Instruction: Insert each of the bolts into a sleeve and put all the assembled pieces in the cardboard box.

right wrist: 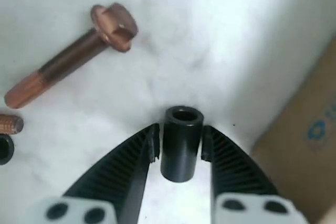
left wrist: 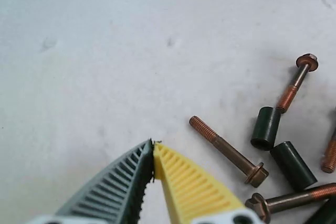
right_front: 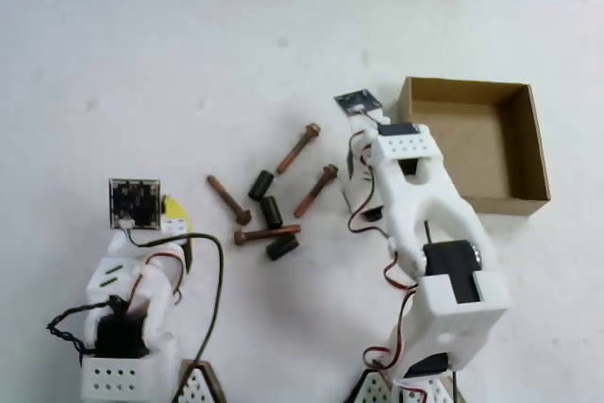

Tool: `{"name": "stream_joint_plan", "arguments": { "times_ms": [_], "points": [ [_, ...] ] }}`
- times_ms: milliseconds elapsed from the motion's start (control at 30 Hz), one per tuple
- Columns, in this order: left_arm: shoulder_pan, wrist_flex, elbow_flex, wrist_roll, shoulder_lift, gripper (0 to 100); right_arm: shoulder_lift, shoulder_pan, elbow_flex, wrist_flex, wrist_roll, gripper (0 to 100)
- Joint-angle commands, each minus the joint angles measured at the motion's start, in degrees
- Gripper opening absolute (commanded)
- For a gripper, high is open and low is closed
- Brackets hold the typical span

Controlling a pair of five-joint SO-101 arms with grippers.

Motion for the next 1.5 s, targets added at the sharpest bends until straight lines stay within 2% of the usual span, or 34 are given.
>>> {"name": "stream_joint_plan", "arguments": {
  "times_ms": [0,167,533,633,867,1167,1467],
  "points": [
    [0.0,-1.5,-0.5,-0.5,-0.7,2,0.0,-1.0,-0.1,-1.0,0.7,12.9],
    [0.0,-1.4,-0.5,-0.5,-0.7,2,0.0,-4.1,-0.3,-1.3,0.7,10.8],
    [0.0,-1.4,-0.5,-0.5,-0.7,2,0.0,-3.7,-0.3,-1.0,0.7,9.8],
    [0.0,-1.3,-0.5,-0.5,-0.7,2,0.0,-3.6,-0.3,-1.0,0.7,1.8],
    [0.0,-1.2,-0.5,-0.5,-0.7,2,-2.9,-3.6,-1.3,0.3,0.7,1.6],
    [0.0,-1.2,-0.4,-0.5,-0.7,2,-18.8,-3.7,-6.0,11.1,0.7,1.6],
    [0.0,-1.2,-0.4,-0.5,-0.7,2,-43.7,-4.1,-5.9,20.5,0.7,1.6]
  ]
}}
